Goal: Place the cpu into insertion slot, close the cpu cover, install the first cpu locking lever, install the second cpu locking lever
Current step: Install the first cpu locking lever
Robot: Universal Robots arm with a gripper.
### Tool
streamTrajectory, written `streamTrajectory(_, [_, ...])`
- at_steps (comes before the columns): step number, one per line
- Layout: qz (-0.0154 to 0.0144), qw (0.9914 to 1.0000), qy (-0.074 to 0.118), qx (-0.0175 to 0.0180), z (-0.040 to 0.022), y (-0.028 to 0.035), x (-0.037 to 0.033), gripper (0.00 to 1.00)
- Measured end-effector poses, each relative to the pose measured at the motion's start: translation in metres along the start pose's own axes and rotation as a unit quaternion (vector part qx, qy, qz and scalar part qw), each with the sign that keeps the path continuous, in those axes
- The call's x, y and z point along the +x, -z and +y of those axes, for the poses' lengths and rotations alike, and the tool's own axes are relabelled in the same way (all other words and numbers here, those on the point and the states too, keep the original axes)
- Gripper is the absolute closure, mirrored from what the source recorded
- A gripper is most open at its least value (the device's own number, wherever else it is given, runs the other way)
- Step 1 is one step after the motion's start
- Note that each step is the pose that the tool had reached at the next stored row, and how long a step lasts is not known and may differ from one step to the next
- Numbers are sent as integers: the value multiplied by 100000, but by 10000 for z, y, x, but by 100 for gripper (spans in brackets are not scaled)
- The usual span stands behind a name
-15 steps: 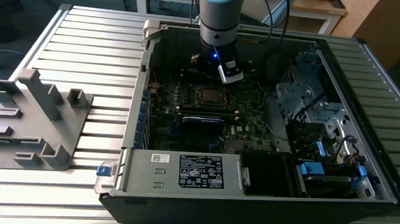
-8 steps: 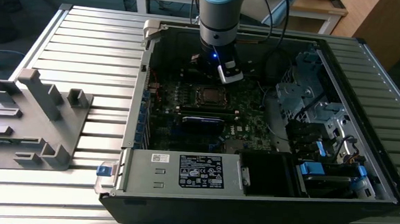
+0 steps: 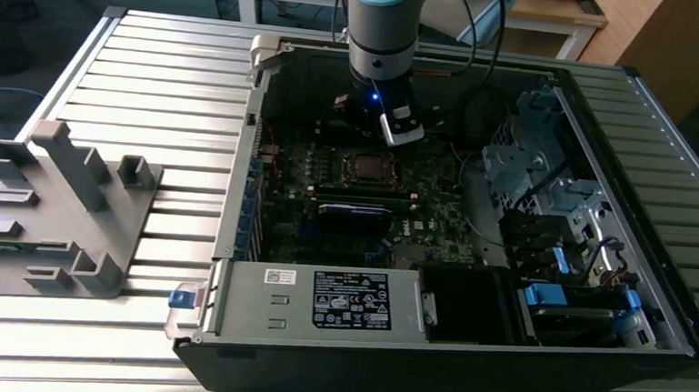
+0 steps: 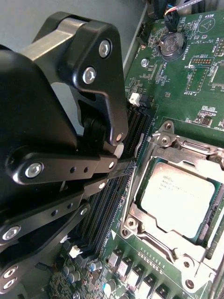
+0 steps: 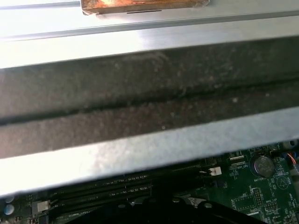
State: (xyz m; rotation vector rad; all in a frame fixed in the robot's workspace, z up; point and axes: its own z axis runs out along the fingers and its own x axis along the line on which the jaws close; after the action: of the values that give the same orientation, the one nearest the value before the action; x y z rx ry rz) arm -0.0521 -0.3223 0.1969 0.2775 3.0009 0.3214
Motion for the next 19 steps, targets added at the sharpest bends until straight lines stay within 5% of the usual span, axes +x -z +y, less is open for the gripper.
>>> streamTrajectory(19, [-88, 99999, 67, 491, -2, -6, 1, 89])
